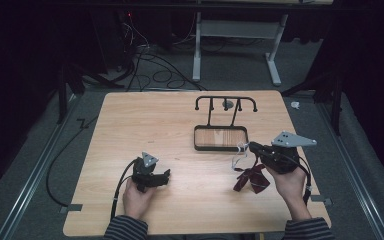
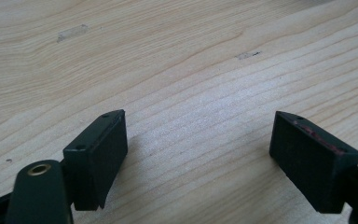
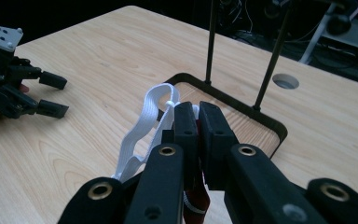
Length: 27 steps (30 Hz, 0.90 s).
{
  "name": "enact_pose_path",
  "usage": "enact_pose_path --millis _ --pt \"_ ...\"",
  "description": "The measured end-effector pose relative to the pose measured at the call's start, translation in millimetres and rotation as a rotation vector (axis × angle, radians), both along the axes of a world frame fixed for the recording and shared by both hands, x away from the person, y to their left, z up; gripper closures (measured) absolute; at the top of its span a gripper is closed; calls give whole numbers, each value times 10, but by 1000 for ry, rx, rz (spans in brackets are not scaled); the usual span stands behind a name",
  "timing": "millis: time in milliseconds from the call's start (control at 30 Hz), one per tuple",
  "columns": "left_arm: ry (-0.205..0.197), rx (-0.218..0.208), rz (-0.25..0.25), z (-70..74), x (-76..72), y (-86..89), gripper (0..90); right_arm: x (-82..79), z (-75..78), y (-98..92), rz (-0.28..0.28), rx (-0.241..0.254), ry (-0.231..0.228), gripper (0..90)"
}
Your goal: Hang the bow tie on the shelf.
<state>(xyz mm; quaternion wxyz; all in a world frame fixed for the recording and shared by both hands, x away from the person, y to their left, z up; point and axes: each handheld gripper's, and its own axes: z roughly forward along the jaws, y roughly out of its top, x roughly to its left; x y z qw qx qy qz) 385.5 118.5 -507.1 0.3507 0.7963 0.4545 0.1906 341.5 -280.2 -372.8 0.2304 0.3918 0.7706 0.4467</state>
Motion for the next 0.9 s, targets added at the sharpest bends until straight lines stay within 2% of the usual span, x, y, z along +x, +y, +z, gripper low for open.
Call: enact_pose_path --millis 467,667,900 --pt "0 -1 -2 0 -1 1 195 130 191 227 26 -20 -47 882" --pt "0 -1 -2 0 -1 1 195 198 288 275 27 -12 -57 881" --pt "-1 -1 -3 -1 -2 1 195 307 316 339 28 7 -58 881"
